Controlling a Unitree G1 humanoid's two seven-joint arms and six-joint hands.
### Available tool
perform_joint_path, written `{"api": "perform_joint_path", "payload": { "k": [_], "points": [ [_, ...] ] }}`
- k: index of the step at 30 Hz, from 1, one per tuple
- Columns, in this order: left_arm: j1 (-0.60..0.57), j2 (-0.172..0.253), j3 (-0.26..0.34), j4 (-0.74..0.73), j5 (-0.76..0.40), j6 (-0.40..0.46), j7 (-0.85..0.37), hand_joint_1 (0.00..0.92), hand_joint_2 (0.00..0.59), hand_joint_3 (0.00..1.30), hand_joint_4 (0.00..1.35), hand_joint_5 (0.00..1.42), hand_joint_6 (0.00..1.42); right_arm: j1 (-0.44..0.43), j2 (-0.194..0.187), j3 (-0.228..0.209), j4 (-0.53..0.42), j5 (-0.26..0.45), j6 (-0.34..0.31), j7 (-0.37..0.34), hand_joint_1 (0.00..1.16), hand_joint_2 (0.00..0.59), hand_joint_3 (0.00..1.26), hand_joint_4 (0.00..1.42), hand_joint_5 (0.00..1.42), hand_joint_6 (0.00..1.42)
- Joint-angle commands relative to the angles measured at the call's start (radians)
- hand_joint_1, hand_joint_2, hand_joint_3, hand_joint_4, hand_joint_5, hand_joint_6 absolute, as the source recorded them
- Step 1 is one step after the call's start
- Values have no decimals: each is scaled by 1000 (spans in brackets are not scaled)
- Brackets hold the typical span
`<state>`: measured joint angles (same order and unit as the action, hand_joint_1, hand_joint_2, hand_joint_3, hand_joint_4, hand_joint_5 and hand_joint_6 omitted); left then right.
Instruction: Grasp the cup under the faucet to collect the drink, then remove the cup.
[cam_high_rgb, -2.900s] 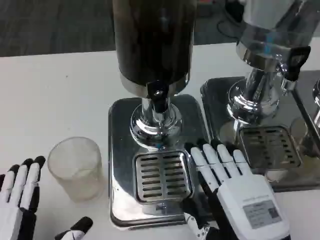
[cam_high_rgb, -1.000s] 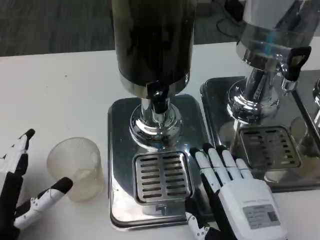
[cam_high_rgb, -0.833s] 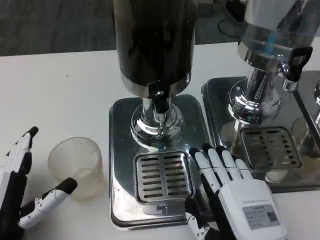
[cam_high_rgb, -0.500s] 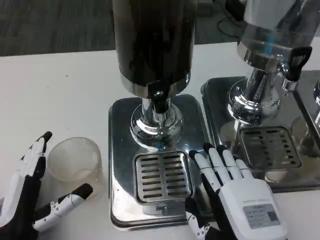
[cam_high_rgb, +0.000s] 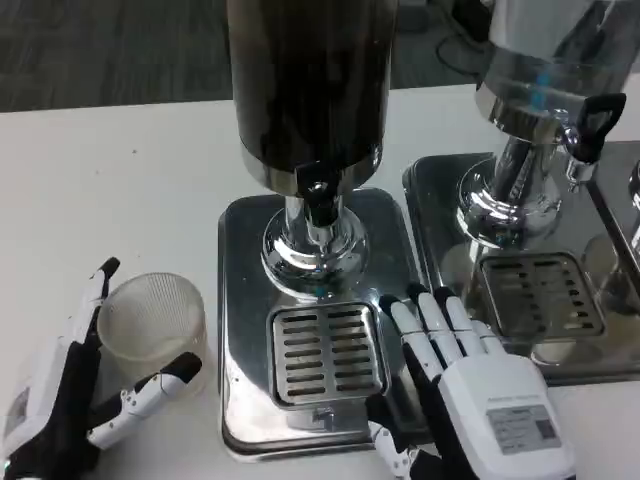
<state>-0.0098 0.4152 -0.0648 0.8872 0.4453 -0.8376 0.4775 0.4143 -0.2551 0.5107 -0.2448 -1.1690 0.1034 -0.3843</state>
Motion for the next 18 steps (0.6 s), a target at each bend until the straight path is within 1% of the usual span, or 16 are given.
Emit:
{"api": "perform_joint_path", "payload": {
  "k": [1,5,8,14,16,18],
  "points": [
    [-32,-7,-14,29,-13,-12,-28,172,0,0,0,72,62,-3,-3,-5,0,7,-2,-2,398,443,92,0,0,139],
    [-49,-5,-19,45,-11,-15,-31,201,4,0,0,104,101,-1,-2,-6,0,10,-2,-5,401,445,102,0,0,152],
    [-58,0,-28,53,-1,-12,-27,244,15,0,0,133,147,1,-1,-5,0,12,0,-4,402,446,104,0,0,157],
    [-59,8,-39,59,8,-17,-4,309,36,0,0,239,230,-5,-4,-5,2,19,-1,0,405,446,112,0,0,183],
    [-57,10,-40,59,9,-22,6,330,41,5,46,283,279,-5,-4,-6,2,22,-2,2,405,446,114,0,0,187],
    [-51,15,-42,53,22,-29,31,343,49,47,104,339,342,-8,-5,-5,2,21,-1,5,405,446,114,0,0,188]
  ]
}}
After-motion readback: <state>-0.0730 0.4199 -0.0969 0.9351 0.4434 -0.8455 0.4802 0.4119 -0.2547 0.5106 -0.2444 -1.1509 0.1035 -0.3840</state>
